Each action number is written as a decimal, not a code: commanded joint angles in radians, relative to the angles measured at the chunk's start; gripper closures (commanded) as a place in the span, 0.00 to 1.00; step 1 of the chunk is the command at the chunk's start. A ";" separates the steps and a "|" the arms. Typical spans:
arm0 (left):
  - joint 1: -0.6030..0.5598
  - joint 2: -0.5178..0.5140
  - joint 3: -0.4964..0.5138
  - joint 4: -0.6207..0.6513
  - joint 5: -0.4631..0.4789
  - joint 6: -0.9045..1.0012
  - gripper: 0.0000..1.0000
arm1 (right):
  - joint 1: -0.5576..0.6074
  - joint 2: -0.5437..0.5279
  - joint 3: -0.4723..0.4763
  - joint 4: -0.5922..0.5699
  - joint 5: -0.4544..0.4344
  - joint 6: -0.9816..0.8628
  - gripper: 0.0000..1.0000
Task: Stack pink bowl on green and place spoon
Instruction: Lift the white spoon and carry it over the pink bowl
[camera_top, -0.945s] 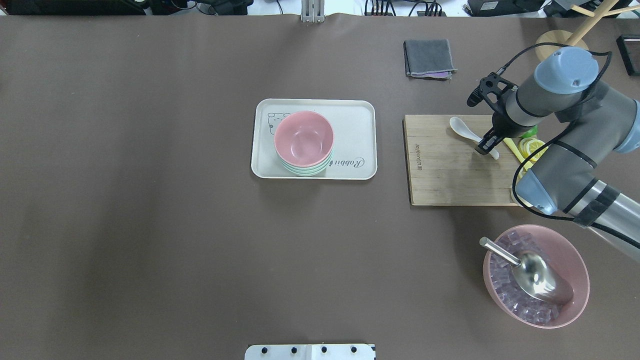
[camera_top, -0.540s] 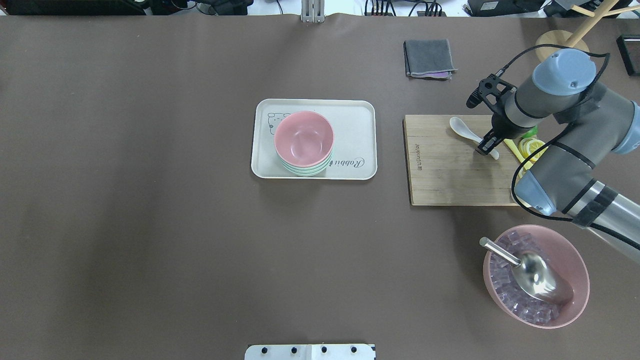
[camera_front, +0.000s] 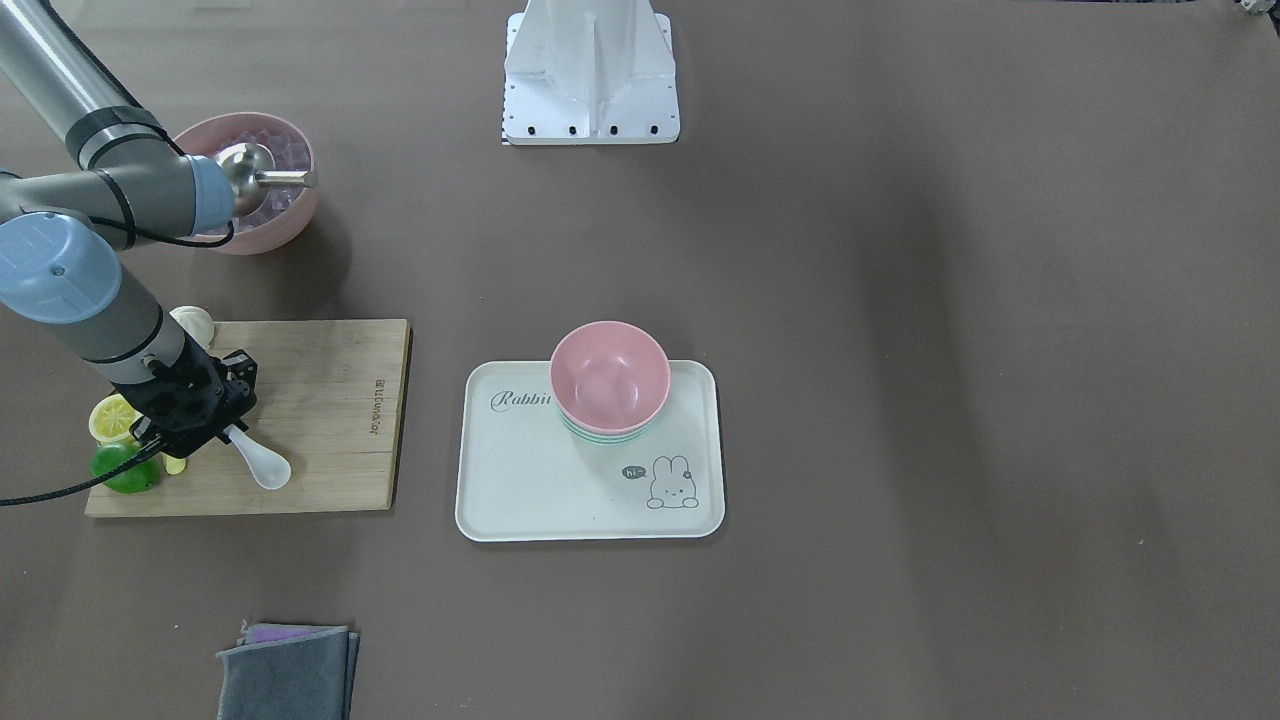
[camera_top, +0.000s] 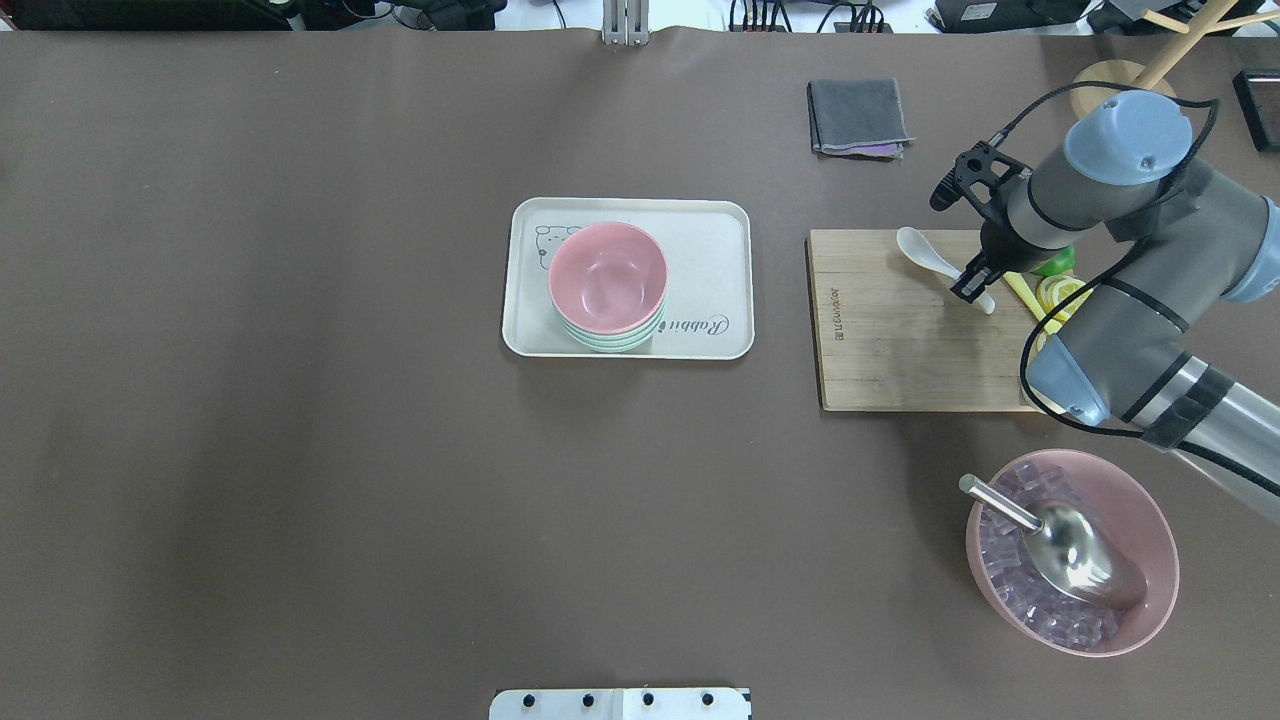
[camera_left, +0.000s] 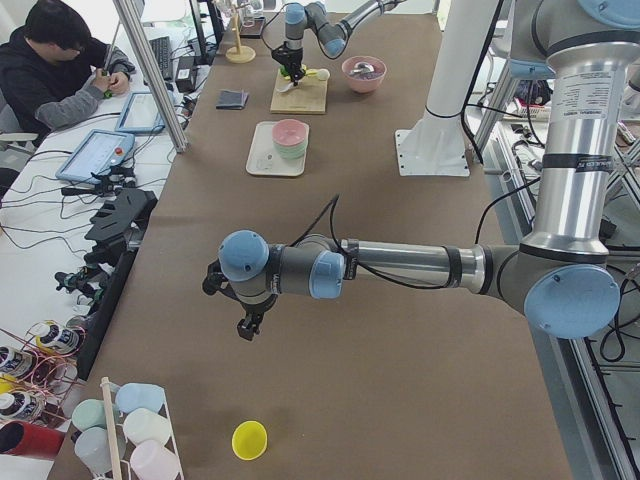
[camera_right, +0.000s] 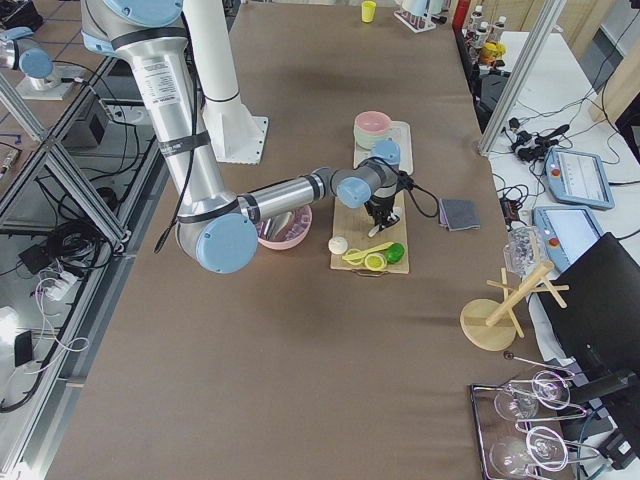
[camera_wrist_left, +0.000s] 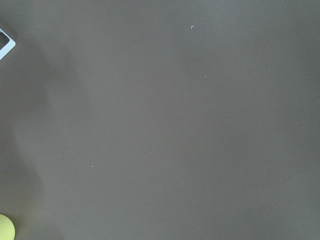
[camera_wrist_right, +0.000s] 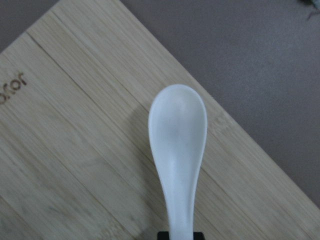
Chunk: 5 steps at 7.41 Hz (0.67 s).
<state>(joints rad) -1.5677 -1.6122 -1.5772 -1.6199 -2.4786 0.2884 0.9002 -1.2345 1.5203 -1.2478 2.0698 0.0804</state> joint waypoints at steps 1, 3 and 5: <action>0.000 0.000 0.000 0.000 0.000 0.000 0.02 | 0.022 0.053 0.017 -0.012 0.010 0.044 1.00; 0.001 0.003 0.000 0.000 0.000 0.000 0.02 | 0.019 0.145 0.125 -0.241 0.010 0.175 1.00; 0.002 0.003 0.002 0.000 0.000 0.000 0.02 | -0.010 0.307 0.221 -0.588 0.013 0.226 1.00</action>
<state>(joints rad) -1.5664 -1.6096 -1.5760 -1.6199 -2.4789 0.2884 0.9095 -1.0306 1.6879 -1.6319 2.0802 0.2648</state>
